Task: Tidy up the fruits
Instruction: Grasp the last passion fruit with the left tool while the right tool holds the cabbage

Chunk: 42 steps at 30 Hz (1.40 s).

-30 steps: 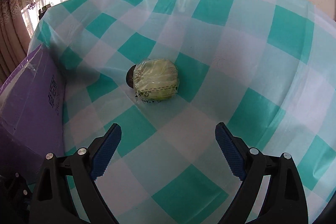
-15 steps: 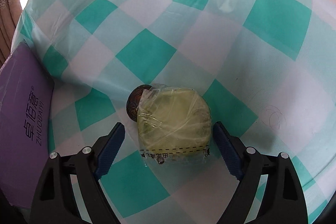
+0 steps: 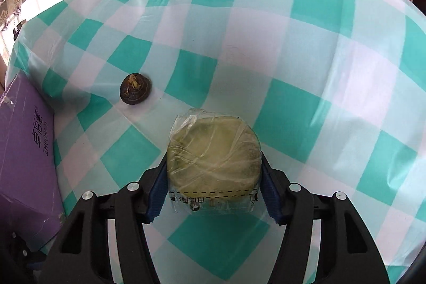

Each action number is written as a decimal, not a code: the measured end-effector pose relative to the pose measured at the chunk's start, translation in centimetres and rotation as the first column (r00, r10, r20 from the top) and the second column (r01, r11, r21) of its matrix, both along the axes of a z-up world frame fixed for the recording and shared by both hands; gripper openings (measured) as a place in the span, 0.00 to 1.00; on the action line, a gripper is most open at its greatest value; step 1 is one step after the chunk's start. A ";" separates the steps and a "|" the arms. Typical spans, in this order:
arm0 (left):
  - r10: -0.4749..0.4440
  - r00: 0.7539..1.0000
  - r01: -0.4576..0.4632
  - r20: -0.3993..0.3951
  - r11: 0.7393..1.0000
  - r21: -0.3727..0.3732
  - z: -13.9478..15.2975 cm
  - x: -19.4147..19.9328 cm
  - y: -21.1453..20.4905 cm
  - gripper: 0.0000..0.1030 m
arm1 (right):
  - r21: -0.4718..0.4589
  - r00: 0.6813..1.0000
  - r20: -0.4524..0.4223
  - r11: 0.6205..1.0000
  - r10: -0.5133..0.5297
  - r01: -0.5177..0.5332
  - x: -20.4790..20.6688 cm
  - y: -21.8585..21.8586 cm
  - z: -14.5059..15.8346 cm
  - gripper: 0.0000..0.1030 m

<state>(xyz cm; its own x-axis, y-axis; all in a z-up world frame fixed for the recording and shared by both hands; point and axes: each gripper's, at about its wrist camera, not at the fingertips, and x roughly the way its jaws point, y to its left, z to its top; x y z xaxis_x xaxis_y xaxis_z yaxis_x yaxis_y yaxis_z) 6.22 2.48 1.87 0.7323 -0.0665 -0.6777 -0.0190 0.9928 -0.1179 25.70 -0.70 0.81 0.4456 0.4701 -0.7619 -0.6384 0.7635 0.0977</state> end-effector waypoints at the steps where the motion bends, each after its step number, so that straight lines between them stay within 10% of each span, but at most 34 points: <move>1: 0.001 1.000 -0.001 -0.001 1.000 0.001 0.0 0.0 0.0 0.98 | 0.009 0.999 -0.008 0.999 -0.034 0.034 -0.5 -1.5 0.0 0.58; 16: -0.024 0.999 0.027 -0.045 0.998 0.056 -0.5 0.4 -0.9 0.98 | 0.214 0.869 -0.110 0.843 -0.482 0.494 -10.8 -19.8 -0.5 0.58; 24: -0.006 0.986 0.016 -0.166 0.998 0.062 -1.7 2.2 -0.9 0.98 | 0.266 0.831 -0.120 0.788 -0.544 0.555 -13.1 -22.0 -0.7 0.59; 31: 0.150 0.984 -0.123 -0.094 0.961 0.249 -0.2 9.0 -1.5 0.98 | 0.299 0.842 -0.147 0.788 -0.519 0.538 -12.9 -22.5 -1.1 0.59; 38: 0.424 0.888 -0.401 -0.179 0.904 0.150 -1.4 17.8 6.3 0.98 | 0.308 0.862 -0.130 0.806 -0.491 0.506 -13.1 -21.9 -1.0 0.59; 42: 0.589 0.796 -0.567 -0.140 0.807 0.166 -0.8 20.0 10.6 0.98 | 0.305 0.869 -0.132 0.814 -0.477 0.494 -13.0 -21.7 -1.0 0.59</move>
<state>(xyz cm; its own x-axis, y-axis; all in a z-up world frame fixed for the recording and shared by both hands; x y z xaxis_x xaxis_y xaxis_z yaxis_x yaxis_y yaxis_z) 26.26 13.08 1.06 0.4780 0.4133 -0.7751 -0.6030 0.7960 0.0526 12.68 -22.35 -0.21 0.6483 0.4219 -0.6338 -0.1816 0.8941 0.4095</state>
